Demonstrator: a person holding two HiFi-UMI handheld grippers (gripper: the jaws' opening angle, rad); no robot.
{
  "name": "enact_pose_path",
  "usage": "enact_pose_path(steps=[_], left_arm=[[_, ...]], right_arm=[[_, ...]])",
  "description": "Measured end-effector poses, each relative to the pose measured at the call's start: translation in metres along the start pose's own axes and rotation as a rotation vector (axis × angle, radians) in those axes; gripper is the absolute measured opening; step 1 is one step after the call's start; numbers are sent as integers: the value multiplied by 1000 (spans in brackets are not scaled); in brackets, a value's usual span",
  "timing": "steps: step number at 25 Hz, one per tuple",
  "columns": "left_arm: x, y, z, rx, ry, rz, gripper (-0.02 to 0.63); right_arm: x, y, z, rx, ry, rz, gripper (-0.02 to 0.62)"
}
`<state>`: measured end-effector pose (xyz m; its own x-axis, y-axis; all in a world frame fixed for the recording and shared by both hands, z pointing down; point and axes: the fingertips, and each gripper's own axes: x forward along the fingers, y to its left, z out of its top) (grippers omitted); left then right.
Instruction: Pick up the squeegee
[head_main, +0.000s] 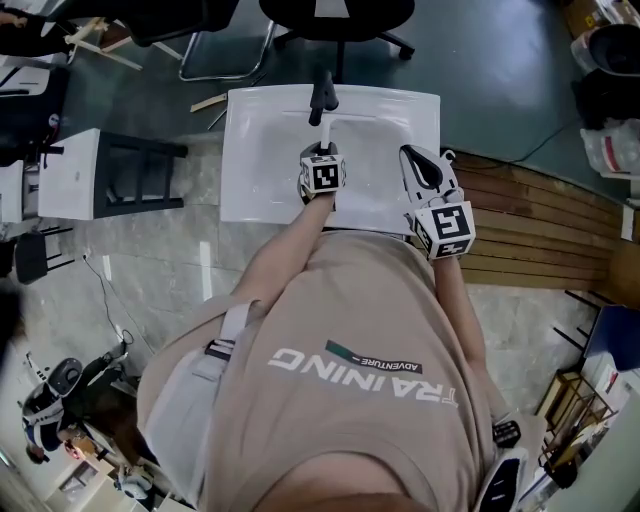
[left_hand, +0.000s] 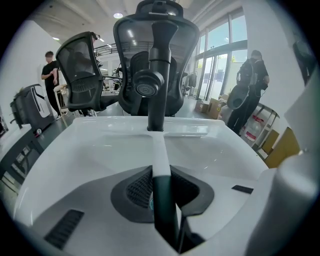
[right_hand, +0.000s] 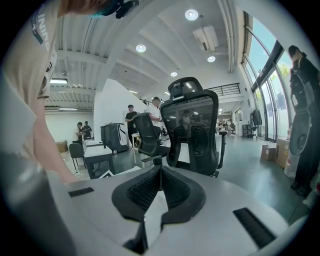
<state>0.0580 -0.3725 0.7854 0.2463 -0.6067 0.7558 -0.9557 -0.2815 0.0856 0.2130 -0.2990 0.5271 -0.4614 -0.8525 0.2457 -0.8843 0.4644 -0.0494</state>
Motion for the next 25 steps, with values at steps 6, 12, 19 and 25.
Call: enact_pose_path(steps=[6,12,19,25], left_arm=[[-18,6,5,4,-36,-15,86],[-40,21,0,32,-49,-20,85],[-64,40,-10,80,-52,-29,84],[-89,63,-12,82,-79,-24,84]], right_arm=[[2,7,1,5,-3,15,34],[7,23,2,9,-10,39,34],[12,40,3,-3,-14,48,34],[16,54,2,14,-13,51,34]])
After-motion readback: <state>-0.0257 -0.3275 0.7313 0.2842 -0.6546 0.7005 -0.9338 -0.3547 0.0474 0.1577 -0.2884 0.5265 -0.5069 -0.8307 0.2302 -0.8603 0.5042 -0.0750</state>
